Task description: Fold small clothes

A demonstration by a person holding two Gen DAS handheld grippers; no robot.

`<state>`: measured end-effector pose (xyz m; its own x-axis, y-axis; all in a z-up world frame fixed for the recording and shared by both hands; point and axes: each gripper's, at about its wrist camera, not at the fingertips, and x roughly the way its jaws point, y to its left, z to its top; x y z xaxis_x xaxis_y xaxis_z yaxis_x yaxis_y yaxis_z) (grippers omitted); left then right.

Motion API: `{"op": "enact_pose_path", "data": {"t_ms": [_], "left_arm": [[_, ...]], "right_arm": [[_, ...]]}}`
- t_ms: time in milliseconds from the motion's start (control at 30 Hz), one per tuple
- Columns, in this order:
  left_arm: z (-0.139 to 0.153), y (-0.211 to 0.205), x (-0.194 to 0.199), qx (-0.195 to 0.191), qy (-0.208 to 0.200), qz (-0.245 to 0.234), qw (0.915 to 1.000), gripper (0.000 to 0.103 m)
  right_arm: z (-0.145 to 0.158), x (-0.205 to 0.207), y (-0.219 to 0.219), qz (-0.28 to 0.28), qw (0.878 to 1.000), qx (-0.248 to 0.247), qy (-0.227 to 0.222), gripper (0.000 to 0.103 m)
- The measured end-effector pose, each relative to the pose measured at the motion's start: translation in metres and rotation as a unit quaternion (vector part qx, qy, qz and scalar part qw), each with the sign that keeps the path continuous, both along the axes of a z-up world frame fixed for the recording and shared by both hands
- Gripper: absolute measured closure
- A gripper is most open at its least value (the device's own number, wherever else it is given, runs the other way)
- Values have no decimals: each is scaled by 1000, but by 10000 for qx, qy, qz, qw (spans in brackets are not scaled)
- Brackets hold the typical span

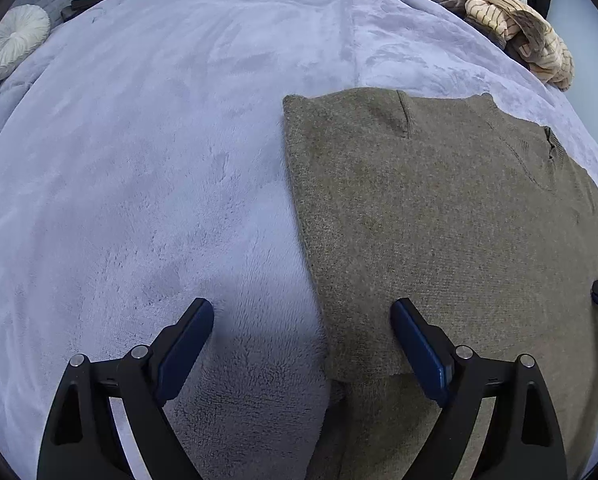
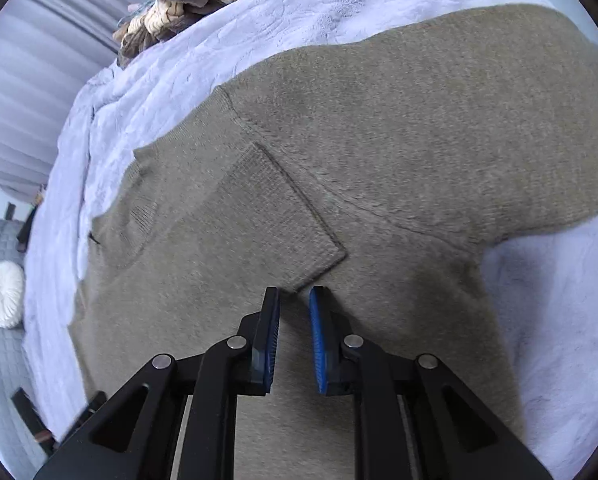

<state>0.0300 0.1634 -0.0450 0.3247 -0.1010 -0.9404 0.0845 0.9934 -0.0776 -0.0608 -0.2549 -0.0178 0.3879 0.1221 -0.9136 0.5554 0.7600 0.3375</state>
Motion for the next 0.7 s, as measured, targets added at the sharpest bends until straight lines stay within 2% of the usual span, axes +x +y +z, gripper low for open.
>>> {"op": "enact_pose_path", "data": {"t_ms": [67, 100, 200, 333, 467, 567, 700], "left_arm": [[0, 0, -1, 21, 7, 32, 10000, 12], [0, 0, -1, 19, 13, 47, 10000, 12], [1, 1, -2, 18, 21, 71, 10000, 12], [8, -1, -5, -33, 120, 9, 9999, 12], [24, -6, -14, -154, 113, -130, 9997, 12], [29, -15, -22, -321, 174, -273, 9990, 12], [27, -36, -27, -220, 283, -526, 9980, 12]], "right_arm": [[1, -7, -4, -17, 10000, 63, 12, 90], [2, -11, -6, -27, 9999, 159, -25, 86], [6, -24, -7, 25, 9996, 256, -70, 83], [9, -43, 1, 66, 9990, 427, -94, 63], [11, -58, 13, 54, 9982, 595, -67, 57], [12, -69, 18, 22, 9973, 728, -19, 56], [12, -77, 20, -43, 9964, 846, -54, 47]]}}
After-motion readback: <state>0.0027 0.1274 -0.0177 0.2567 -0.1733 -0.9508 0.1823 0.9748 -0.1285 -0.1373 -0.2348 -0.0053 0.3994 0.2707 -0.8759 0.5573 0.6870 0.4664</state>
